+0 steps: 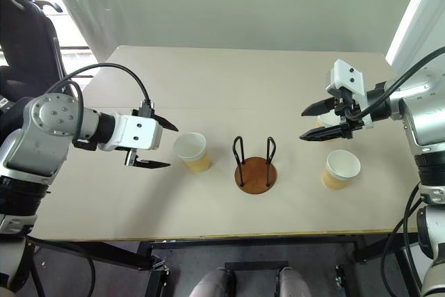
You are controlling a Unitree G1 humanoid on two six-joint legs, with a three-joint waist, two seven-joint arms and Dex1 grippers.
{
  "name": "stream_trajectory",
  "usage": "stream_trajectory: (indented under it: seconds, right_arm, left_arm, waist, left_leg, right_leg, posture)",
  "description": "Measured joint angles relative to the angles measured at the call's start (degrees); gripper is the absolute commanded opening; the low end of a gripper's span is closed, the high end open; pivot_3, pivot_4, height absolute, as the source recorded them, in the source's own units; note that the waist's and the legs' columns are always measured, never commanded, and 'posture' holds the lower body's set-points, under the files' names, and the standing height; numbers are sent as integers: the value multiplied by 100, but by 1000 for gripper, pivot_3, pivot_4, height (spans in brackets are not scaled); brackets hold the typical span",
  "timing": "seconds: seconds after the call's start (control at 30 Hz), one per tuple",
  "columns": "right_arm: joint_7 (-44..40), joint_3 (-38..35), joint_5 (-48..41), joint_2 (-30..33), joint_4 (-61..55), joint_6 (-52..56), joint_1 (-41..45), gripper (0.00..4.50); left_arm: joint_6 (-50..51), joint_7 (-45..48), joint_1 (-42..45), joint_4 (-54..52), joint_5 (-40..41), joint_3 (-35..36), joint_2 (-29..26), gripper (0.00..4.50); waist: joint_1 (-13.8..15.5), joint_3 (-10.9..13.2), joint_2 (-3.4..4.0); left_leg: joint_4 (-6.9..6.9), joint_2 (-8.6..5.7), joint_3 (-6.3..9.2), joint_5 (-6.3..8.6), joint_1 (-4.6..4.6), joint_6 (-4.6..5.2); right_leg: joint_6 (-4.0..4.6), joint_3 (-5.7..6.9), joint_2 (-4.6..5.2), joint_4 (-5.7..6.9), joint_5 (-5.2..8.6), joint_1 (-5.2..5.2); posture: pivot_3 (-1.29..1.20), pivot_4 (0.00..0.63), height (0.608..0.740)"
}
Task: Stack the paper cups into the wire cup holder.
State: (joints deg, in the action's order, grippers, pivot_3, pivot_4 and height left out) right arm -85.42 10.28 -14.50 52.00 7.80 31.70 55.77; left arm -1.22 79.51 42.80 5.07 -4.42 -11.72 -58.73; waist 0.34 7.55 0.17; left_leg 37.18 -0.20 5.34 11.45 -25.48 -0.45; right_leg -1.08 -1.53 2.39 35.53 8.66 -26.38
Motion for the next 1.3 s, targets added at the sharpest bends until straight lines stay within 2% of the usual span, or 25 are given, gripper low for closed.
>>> stream_trajectory:
  seconds: [0.53,0.7,1.27,1.3]
  right_arm:
    - [13,-4,-7,3,-127,50,-13,3092]
    - [14,-5,-6,4,-127,35,-18,3092]
    - [23,-16,-6,55,-156,18,-108,3092]
    - [28,-16,-7,55,-158,18,-108,3135]
  left_arm:
    - [-169,2,0,249,-210,-108,132,4500]
    - [-304,42,0,286,-201,-261,378,4500]
    - [-764,30,253,977,-465,-534,707,4500]
    - [-788,29,266,1042,-482,-554,736,4123]
  waist:
    - [1,0,0]
    - [5,-1,1]
    - [2,-1,1]
    - [3,-1,1]
  left_leg:
    - [2,0,0,-1,0,2]
    - [10,0,0,-2,0,2]
    - [17,0,-1,-11,4,5]
    - [18,0,-1,-11,3,5]
  right_leg:
    - [0,0,0,6,0,-1]
    - [0,0,0,13,0,-1]
    - [2,0,0,37,3,-3]
    - [2,1,0,37,3,-3]
  posture:
    - [0,150,740]
    - [0,150,740]
    - [0,150,740]
    - [0,150,740]
